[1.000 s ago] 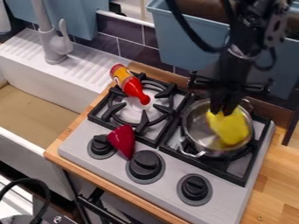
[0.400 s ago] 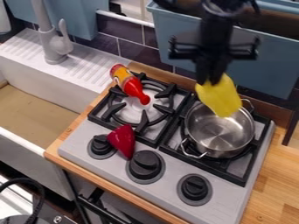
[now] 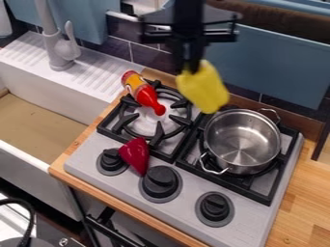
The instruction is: Moved a yellow fruit out from silver pot
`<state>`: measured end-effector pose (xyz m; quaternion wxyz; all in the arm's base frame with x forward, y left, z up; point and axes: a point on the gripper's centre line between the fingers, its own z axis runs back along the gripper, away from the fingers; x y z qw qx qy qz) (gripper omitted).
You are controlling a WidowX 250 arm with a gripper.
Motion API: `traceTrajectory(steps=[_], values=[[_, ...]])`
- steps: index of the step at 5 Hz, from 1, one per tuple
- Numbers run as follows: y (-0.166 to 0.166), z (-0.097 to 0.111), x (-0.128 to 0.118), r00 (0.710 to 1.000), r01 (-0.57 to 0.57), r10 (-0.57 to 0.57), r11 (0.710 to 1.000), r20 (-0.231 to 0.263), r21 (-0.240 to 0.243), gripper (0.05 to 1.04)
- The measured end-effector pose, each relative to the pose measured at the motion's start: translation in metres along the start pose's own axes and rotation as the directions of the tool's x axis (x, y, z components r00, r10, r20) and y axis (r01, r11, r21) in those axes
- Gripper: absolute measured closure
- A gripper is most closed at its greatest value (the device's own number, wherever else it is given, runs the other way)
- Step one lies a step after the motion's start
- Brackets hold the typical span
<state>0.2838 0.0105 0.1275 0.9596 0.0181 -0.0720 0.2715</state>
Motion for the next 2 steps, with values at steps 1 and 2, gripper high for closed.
traceTrajectory(steps=[1,2], values=[[0.03,-0.006,0.013,1.0,0.024,-0.025,0.999,-0.019,-0.027,0.973],[0.056,-0.012,0.021,0.999,0.045,-0.046,0.998,-0.018,-0.044,0.973]])
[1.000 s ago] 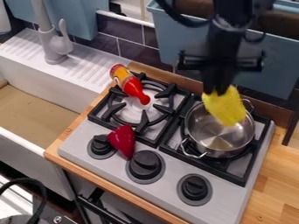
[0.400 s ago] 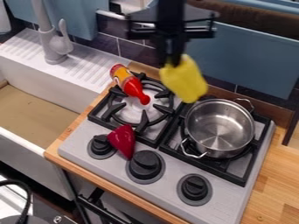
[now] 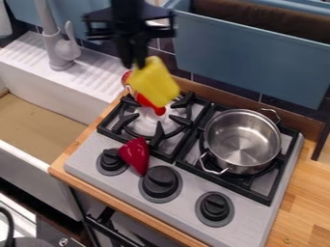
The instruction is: Moved a yellow fruit out from silver pot
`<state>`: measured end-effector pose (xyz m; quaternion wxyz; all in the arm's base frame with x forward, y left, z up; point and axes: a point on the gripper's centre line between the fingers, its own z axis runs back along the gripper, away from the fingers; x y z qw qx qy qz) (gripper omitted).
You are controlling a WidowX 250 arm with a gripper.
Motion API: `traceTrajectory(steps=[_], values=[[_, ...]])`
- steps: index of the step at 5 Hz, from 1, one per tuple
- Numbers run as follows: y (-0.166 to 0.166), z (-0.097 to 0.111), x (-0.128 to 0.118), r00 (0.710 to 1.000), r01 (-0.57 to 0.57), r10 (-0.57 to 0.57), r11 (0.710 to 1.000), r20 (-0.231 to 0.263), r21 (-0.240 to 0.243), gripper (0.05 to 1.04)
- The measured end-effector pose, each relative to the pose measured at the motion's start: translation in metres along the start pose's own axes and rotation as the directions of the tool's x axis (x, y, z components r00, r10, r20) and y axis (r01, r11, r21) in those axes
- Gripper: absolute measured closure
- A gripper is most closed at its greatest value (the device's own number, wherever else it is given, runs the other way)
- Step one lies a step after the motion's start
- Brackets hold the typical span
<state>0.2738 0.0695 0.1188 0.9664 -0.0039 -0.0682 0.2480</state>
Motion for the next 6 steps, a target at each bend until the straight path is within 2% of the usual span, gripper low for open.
traceTrajectory(steps=[1,2,3,4,5,6], values=[[0.032,0.0,0.009,1.0,0.021,-0.02,1.0,0.016,-0.02,0.973],[0.056,-0.007,0.014,0.999,0.041,-0.042,0.999,0.011,0.027,0.973],[0.07,-0.015,0.018,0.997,0.069,-0.071,0.992,0.016,0.106,0.973],[0.08,-0.026,0.013,0.993,0.109,-0.115,0.982,0.027,0.157,0.973],[0.086,-0.036,0.012,0.991,0.122,-0.133,0.964,0.029,0.234,0.973],[0.084,-0.055,-0.006,0.984,0.165,-0.177,0.945,0.019,0.284,0.973]])
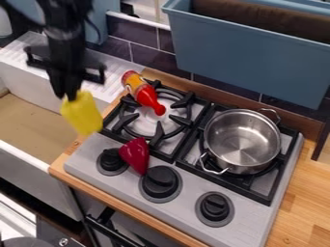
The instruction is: Moved a yellow fruit out from silver pot
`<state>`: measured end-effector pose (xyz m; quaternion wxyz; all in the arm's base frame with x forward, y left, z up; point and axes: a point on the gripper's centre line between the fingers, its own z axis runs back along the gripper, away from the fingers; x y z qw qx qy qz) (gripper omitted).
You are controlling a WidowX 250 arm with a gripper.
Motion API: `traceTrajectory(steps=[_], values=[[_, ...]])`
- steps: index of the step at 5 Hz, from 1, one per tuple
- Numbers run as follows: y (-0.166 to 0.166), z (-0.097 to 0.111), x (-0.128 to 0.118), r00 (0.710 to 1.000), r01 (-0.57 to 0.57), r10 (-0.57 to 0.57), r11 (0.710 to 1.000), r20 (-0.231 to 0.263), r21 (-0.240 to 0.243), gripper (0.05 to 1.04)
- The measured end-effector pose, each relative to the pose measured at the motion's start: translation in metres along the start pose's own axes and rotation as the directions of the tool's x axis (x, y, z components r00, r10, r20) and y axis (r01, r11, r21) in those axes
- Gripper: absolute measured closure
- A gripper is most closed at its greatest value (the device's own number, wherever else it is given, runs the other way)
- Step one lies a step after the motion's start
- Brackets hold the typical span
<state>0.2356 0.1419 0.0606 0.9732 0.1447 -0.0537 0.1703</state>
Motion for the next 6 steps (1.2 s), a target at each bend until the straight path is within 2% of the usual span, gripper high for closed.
traceTrajectory(steps=[2,4,5,6], values=[[-0.024,-0.008,-0.01,0.998,0.03,-0.035,0.996,0.054,0.08,0.973],[-0.034,-0.014,-0.01,0.994,0.023,-0.037,0.991,0.105,0.134,0.973],[-0.034,-0.015,-0.01,0.994,0.028,-0.046,0.987,0.104,0.161,0.973],[-0.035,-0.016,-0.014,0.994,0.066,-0.078,0.985,0.074,0.158,0.941]])
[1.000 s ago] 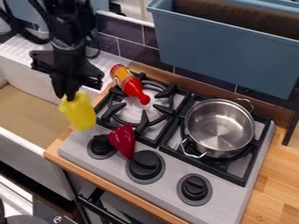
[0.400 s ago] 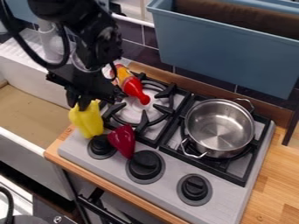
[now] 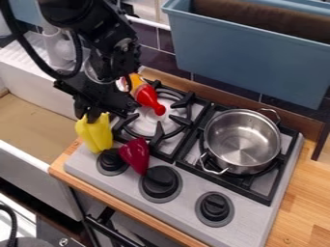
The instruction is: Moved a yellow fruit out from silver pot
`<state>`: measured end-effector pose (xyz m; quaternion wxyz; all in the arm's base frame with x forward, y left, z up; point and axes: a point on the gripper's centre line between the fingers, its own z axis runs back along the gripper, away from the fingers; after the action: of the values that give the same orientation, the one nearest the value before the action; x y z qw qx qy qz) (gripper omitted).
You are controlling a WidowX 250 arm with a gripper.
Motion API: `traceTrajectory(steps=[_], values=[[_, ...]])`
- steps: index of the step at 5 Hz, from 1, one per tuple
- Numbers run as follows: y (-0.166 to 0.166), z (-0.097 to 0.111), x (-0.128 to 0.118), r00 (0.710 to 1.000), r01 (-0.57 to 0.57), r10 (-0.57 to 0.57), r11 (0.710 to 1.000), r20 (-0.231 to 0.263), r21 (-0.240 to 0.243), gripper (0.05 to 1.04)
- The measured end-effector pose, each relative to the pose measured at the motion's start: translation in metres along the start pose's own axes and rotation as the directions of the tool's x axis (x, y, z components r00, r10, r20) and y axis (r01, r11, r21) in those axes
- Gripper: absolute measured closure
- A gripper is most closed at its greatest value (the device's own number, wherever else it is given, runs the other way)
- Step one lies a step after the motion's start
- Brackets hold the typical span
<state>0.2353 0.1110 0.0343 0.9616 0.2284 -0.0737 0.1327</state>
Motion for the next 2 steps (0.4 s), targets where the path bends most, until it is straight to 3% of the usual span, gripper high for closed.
traceTrajectory(steps=[1,2], values=[[-0.0024,0.005,0.001,0.999,0.004,-0.005,1.0,-0.045,-0.027,0.742],[-0.0048,0.0095,0.0009,0.997,0.019,-0.023,0.998,-0.078,-0.054,0.458]])
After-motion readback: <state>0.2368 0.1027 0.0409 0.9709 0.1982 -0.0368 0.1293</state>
